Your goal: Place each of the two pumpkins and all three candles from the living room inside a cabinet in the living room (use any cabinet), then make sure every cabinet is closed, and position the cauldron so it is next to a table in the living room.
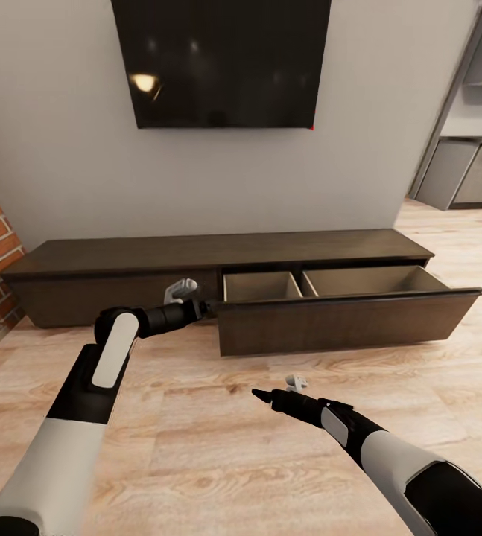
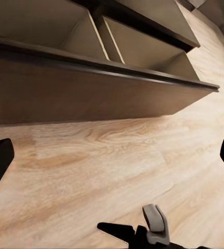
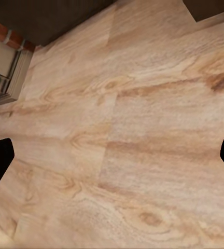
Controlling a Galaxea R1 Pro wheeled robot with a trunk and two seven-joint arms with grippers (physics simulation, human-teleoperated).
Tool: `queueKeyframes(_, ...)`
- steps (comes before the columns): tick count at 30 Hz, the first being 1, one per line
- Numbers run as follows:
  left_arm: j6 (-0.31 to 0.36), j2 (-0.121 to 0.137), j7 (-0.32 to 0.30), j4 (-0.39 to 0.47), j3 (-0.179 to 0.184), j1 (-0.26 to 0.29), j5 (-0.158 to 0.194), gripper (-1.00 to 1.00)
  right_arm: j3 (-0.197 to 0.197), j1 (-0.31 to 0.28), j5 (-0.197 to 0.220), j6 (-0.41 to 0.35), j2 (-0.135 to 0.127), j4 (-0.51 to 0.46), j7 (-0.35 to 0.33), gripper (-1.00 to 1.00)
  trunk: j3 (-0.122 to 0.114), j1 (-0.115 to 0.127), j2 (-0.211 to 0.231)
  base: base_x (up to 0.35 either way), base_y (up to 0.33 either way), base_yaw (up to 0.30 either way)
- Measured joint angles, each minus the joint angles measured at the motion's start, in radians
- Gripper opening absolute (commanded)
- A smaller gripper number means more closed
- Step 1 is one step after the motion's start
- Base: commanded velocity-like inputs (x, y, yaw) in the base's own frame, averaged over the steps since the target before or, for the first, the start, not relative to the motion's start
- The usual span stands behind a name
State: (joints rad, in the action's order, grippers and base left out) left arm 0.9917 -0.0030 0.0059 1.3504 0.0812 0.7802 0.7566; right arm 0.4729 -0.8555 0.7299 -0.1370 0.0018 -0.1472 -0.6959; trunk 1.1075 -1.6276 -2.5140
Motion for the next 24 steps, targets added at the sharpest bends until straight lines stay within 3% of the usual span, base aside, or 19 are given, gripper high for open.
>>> queueKeyframes(11, 0.006, 0.033, 0.012, -0.103, -0.047, 0.0, -0.004, 1.0, 0.001, 0.0, 0.001, -0.001, 0.0, 0.001, 0.0, 1.0, -0.06, 0.005, 0.003, 0.0, 0.0, 0.078)
queueKeyframes(19, -0.001, 0.096, 0.018, -0.247, -0.055, 0.0, -0.008, 1.0, 0.002, 0.0, 0.001, -0.001, 0.0, 0.0, -0.001, 1.0, -0.093, 0.008, 0.005, 0.0, 0.0, 0.011)
queueKeyframes(24, -0.007, 0.114, 0.019, -0.311, -0.055, 0.0, -0.007, 1.0, 0.002, -0.001, 0.001, -0.001, 0.0, 0.0, -0.001, 1.0, -0.116, 0.011, 0.006, 0.0, 0.0, 0.001)
